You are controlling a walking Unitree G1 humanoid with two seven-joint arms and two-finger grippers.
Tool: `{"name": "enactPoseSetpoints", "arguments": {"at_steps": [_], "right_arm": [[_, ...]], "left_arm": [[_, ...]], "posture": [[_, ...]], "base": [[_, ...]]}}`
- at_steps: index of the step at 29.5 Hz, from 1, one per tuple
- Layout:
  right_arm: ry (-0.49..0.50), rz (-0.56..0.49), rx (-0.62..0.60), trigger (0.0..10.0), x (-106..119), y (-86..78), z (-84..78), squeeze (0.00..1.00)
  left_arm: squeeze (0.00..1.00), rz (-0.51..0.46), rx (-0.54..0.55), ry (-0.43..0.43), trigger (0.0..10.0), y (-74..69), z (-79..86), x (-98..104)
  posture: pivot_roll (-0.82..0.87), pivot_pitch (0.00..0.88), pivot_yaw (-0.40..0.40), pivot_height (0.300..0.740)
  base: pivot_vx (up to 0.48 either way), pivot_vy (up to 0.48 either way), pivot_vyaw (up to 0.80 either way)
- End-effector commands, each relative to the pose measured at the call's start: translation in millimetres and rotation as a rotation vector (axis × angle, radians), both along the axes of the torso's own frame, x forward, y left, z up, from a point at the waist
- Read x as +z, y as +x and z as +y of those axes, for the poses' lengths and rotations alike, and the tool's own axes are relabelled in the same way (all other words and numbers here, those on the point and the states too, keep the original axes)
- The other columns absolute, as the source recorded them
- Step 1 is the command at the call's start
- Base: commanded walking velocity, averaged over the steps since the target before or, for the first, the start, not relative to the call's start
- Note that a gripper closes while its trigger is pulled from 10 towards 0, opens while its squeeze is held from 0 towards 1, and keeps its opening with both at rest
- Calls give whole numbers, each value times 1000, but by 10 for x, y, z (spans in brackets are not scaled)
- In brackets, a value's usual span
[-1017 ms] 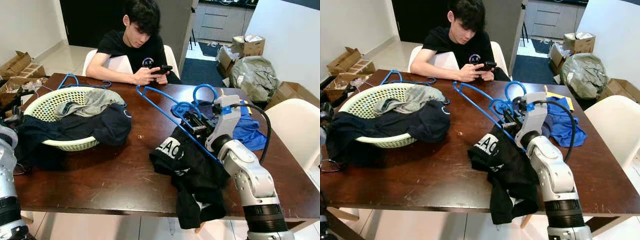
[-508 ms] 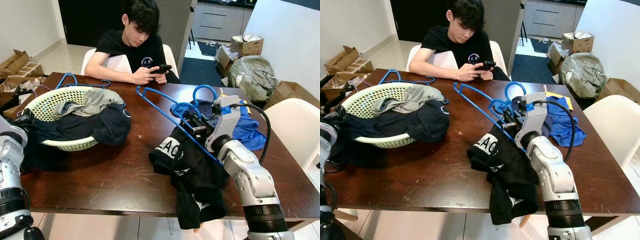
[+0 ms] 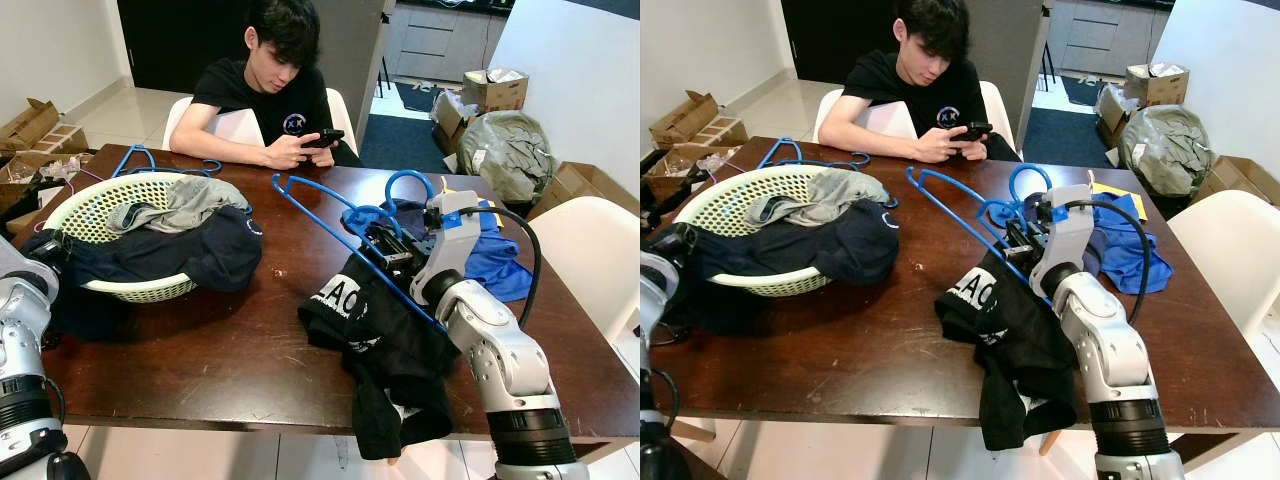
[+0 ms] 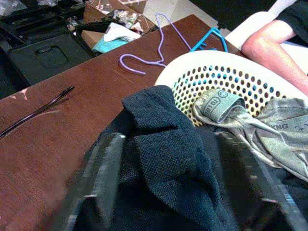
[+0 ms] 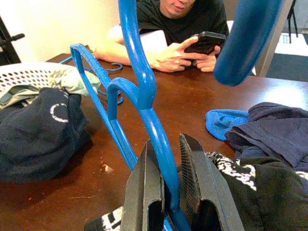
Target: Hang hanger
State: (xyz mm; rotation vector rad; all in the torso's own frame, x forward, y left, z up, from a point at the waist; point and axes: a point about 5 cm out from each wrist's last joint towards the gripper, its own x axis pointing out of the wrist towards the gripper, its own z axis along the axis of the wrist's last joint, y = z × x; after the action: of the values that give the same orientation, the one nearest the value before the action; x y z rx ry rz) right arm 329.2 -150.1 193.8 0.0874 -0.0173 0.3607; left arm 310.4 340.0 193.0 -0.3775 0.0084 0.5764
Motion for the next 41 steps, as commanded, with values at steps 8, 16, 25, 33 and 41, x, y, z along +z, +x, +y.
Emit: {"name": "enactPoseSetpoints", "arguments": {"at_steps": [8, 16, 25, 33, 41], "right_arm": [[7, -5, -22, 10000, 23, -20, -47, 0], [8, -6, -26, 10000, 31, -16, -53, 0], [24, -7, -21, 10000, 25, 6, -16, 0], [36, -8, -4, 10000, 18, 20, 54, 0], [65, -37, -28, 10000, 54, 124, 71, 0]], "left_arm": [[0, 17, -5, -24, 0, 17, -9, -50], [0, 32, -15, -40, 0, 28, -34, -91], [0, -469, -434, 292, 0, 148, -772, 1110], [0, -733, -721, 378, 0, 64, -1536, 1845], [0, -941, -916, 353, 0, 149, -2107, 2612]], "posture": [[53, 41, -94, 740], [54, 39, -93, 740], [75, 21, -96, 740], [91, 0, -99, 740], [115, 0, -71, 740]], "base": [[0, 0, 0], [0, 0, 0], [0, 0, 0], [0, 0, 0], [0, 0, 0]]}}
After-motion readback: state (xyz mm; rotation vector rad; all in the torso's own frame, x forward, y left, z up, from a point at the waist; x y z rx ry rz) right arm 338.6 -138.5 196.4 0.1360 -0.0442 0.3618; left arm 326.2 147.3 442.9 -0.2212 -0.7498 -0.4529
